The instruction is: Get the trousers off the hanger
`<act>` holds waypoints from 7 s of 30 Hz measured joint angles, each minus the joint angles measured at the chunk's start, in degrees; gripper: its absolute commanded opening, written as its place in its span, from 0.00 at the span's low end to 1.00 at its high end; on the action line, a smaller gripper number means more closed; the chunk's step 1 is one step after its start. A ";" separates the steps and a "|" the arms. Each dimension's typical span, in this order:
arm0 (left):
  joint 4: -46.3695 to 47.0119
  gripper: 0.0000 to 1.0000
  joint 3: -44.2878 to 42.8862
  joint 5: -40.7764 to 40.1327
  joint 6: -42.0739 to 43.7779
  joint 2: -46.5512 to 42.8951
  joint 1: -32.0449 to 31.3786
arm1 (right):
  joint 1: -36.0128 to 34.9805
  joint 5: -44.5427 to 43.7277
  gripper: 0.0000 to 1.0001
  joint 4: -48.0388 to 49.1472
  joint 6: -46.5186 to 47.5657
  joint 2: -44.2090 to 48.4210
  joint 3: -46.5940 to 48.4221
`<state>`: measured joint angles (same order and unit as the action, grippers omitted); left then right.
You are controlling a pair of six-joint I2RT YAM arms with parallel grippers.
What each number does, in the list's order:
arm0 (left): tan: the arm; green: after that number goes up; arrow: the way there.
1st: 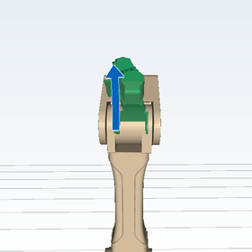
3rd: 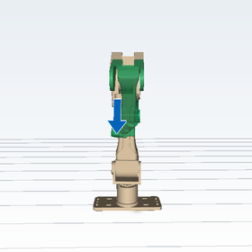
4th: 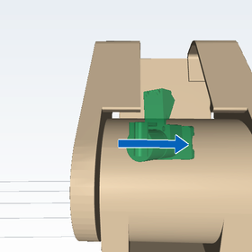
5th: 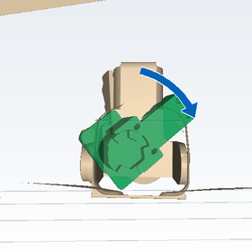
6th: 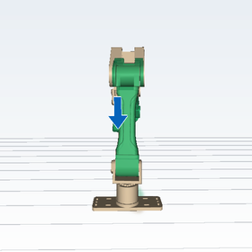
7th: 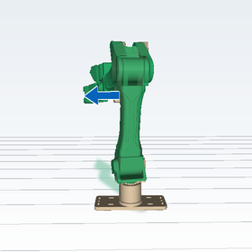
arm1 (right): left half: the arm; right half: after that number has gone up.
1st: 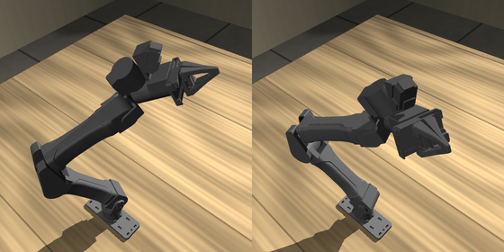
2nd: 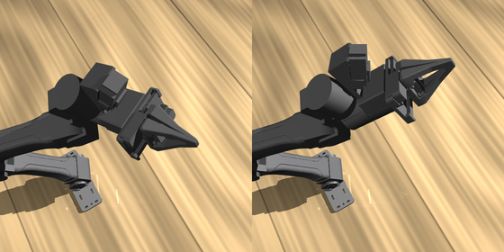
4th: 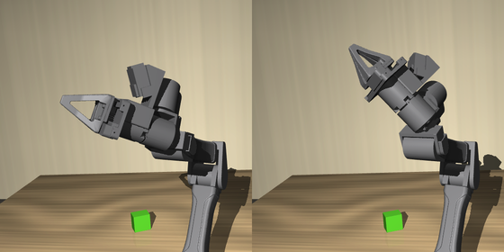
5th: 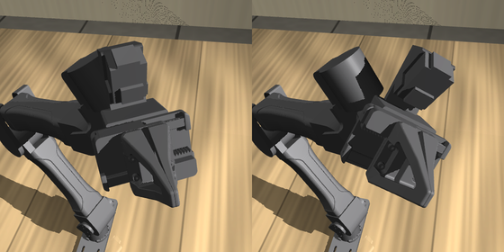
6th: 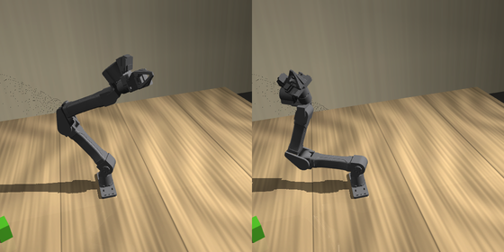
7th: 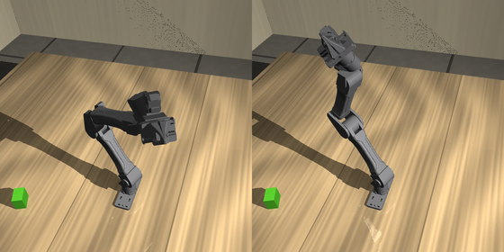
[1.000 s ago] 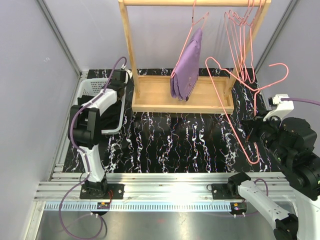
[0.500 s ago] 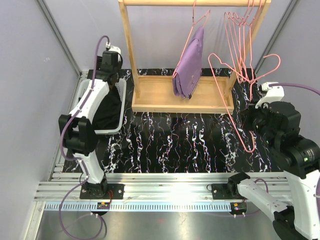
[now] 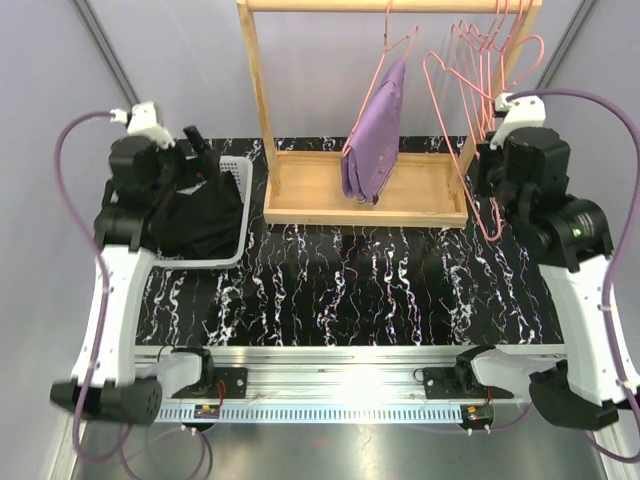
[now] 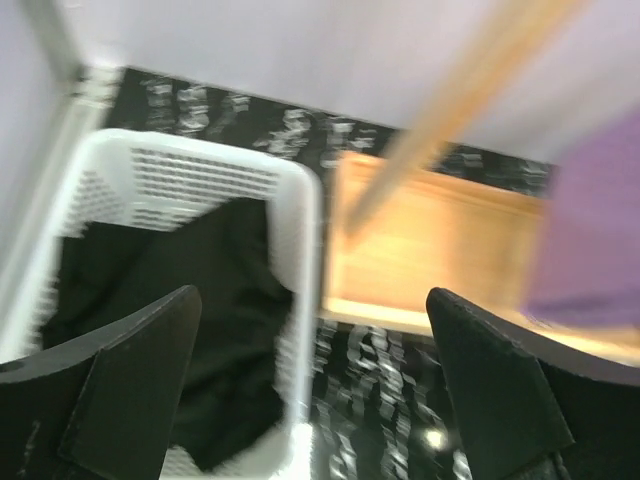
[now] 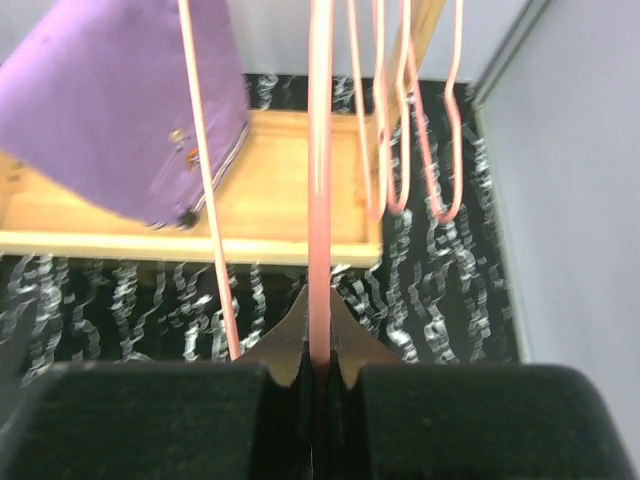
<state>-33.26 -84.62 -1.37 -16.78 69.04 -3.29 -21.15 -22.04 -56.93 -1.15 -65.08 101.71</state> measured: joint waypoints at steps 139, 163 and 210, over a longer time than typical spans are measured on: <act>-18.18 0.99 25.88 13.73 -1.01 -41.59 -4.55 | -1.33 13.92 0.28 6.29 -6.80 -41.20 30.21; -18.18 0.99 25.88 14.73 -0.68 -41.68 -4.55 | 0.00 18.73 0.11 10.08 -5.03 -44.72 31.23; -1.33 0.99 30.88 19.85 0.02 -30.93 -18.40 | 0.22 20.74 0.00 -3.02 -11.52 -38.93 47.01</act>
<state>-34.59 -53.74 18.48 -16.75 38.11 -21.69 -20.93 -1.30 -59.94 -12.67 -104.01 148.73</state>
